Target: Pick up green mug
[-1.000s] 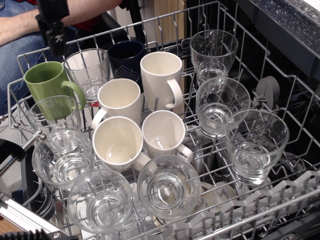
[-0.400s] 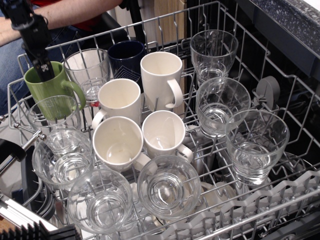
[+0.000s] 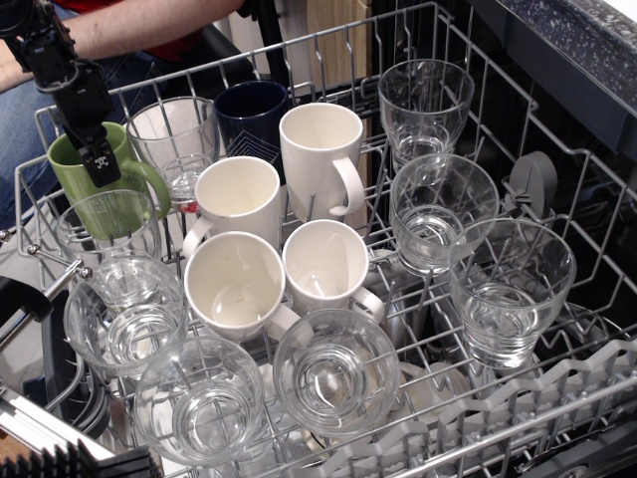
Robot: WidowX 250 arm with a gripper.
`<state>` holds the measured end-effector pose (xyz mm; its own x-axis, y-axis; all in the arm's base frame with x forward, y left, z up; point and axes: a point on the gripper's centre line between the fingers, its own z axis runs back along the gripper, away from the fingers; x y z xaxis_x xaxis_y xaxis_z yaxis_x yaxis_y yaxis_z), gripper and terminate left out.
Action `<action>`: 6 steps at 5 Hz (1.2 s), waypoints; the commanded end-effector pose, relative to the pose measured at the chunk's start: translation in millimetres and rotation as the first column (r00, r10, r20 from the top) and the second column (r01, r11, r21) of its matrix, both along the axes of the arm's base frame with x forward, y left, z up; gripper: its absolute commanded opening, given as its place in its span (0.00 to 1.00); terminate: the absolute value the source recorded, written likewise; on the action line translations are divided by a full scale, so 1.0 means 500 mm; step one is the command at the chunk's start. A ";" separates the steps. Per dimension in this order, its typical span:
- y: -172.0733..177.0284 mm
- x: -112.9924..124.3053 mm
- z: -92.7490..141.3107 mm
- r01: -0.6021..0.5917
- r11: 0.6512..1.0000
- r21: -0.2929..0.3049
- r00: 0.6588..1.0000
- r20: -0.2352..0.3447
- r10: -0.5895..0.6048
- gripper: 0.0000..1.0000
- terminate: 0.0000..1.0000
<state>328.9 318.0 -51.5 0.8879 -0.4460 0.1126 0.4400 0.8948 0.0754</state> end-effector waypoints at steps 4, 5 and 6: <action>-0.014 0.021 0.024 -0.066 0.996 0.068 0.997 0.037 0.063 0.00 0.00; -0.026 0.024 0.052 -0.100 0.994 0.049 0.993 0.073 0.096 0.00 0.00; -0.030 0.025 0.084 -0.144 0.989 0.023 0.985 0.096 0.141 0.00 0.00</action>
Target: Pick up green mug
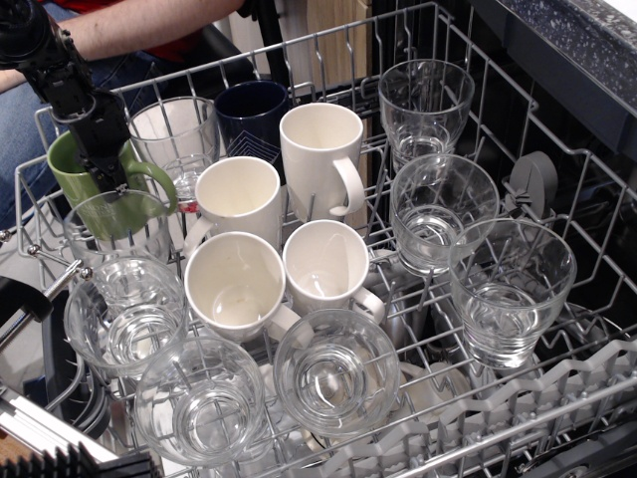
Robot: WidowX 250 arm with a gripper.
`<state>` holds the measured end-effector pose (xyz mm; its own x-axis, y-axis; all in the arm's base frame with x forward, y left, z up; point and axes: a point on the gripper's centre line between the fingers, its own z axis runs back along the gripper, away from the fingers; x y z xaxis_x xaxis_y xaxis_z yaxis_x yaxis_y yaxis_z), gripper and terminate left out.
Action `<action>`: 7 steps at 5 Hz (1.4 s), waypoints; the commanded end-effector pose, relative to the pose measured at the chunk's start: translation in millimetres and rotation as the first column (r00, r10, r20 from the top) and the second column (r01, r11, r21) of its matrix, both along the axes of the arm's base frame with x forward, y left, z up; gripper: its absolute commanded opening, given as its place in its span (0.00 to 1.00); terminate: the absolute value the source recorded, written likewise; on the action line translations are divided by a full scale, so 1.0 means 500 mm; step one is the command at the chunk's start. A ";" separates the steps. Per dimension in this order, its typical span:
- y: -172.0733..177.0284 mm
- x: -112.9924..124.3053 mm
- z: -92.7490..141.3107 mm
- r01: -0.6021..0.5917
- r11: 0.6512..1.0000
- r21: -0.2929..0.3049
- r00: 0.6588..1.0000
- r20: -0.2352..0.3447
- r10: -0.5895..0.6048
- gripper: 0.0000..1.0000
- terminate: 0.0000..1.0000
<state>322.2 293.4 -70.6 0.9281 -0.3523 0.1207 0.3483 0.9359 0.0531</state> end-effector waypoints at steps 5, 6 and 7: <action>0.042 0.074 0.309 -0.081 0.992 0.099 0.984 0.168 0.064 0.00 0.00; 0.053 0.071 0.352 -0.058 0.990 0.126 0.987 0.156 0.038 0.00 0.00; 0.058 0.064 0.382 -0.058 0.988 0.145 0.987 0.155 0.035 0.00 0.00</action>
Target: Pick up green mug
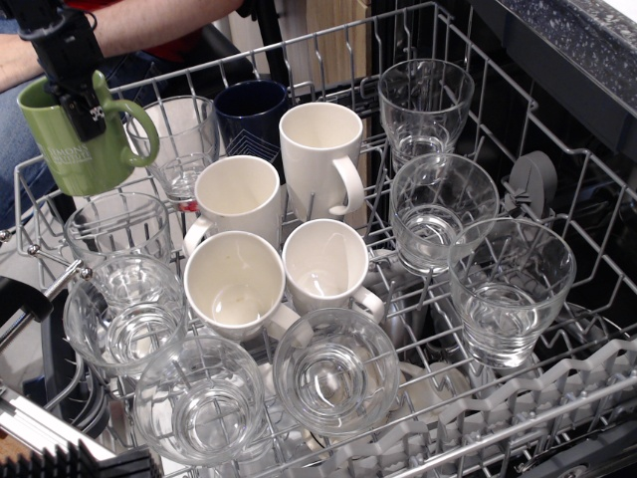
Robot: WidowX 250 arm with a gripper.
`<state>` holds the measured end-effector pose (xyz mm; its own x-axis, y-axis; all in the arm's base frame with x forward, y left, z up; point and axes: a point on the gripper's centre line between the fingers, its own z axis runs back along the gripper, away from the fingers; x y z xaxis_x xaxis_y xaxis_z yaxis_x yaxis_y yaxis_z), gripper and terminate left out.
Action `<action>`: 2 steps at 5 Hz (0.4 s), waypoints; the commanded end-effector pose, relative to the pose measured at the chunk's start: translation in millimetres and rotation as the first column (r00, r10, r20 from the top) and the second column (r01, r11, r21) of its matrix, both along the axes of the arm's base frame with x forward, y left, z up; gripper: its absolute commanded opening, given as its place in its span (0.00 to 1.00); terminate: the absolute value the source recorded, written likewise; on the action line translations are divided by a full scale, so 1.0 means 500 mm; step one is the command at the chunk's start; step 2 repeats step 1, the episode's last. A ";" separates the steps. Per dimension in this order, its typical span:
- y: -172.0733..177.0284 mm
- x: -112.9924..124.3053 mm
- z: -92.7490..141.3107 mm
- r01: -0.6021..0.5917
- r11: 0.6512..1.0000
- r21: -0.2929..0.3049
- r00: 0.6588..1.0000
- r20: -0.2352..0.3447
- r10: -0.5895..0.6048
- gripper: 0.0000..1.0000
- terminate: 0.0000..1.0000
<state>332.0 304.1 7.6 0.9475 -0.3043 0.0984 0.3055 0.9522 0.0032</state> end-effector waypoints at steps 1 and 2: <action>0.024 0.017 0.267 -0.039 0.978 0.203 0.985 0.173 0.004 0.00 1.00; 0.024 0.017 0.267 -0.039 0.978 0.203 0.985 0.173 0.004 0.00 1.00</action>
